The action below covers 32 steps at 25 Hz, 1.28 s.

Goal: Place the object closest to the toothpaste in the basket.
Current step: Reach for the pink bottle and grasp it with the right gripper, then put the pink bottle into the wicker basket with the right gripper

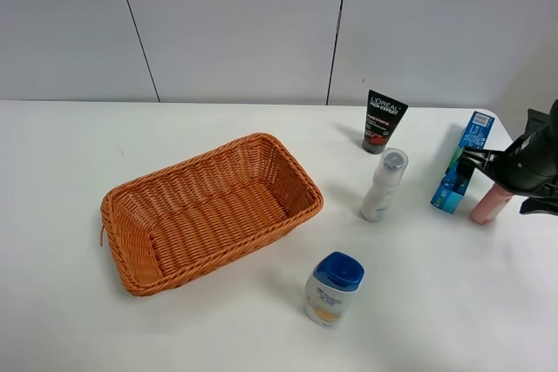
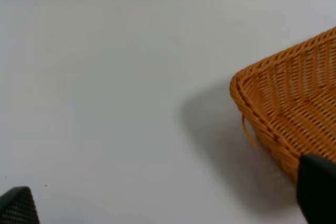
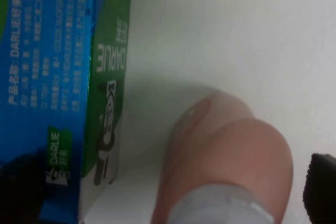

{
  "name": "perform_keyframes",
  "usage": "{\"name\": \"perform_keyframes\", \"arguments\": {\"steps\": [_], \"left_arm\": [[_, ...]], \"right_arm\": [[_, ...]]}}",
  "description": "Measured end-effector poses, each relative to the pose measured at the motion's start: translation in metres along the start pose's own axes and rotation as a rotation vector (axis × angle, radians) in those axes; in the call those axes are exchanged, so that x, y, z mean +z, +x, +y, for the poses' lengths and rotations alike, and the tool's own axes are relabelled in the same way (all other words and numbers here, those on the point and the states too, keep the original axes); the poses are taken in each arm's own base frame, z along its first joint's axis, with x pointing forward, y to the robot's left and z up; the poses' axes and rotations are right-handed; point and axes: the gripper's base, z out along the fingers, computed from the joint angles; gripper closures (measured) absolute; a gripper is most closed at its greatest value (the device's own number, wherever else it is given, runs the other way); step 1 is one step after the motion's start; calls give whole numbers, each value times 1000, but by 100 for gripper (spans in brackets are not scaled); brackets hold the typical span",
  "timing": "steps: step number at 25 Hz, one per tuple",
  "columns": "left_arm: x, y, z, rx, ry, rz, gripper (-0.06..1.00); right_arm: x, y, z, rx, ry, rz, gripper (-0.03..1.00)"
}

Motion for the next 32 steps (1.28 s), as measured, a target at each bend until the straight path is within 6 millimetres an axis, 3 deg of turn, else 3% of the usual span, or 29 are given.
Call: {"name": "perform_keyframes", "arguments": {"steps": [2,4,13,19,23,27,32], "left_arm": [[0,0,0,0,0,0,-5],[0,0,0,0,0,0,-5],[0,0,0,0,0,0,-5],[0,0,0,0,0,0,-5],[0,0,0,0,0,0,-5],[0,0,0,0,0,0,-5],[0,0,0,0,0,0,-5]], "right_arm": [[0,0,0,0,-1,-2,-1],[0,-1,0,-3,0,-4,8],[-1,-3,-1,-43,13,-20,63],[-2,-4,-1,-94,23,-25,62],[-15,-5,-2,-109,22,-43,62],[-56,-11,-2,-123,-11,-165,62],[-123,-9,-2,-134,-103,-363,62]]}}
